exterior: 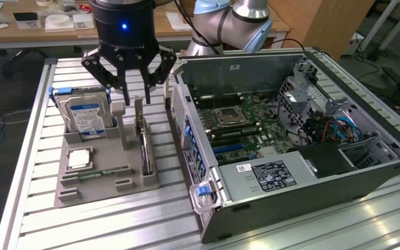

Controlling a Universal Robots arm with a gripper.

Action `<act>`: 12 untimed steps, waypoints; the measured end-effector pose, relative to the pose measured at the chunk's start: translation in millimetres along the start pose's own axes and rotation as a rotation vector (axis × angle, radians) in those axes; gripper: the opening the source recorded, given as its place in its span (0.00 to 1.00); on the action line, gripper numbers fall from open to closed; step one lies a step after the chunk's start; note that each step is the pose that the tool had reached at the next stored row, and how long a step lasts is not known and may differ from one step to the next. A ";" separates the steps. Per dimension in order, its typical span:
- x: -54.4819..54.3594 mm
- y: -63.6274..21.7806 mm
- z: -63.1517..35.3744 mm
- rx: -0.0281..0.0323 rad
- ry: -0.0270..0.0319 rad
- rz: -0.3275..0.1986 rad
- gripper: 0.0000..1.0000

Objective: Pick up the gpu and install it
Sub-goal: 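Pick up the gpu and move the gpu toward the slot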

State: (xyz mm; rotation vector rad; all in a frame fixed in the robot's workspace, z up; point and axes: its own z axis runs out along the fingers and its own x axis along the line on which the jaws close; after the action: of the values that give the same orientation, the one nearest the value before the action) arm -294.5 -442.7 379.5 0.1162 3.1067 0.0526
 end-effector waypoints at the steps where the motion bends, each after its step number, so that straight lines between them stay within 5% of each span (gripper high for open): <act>1: 0.0 -0.1 1.8 -0.0001 -0.0001 0.000 0.42; 12: 1.2 -0.8 21.9 0.0000 0.0001 0.000 0.42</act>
State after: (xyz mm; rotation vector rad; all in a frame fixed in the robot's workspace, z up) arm -295.0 -442.7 357.6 0.1162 3.1068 0.0526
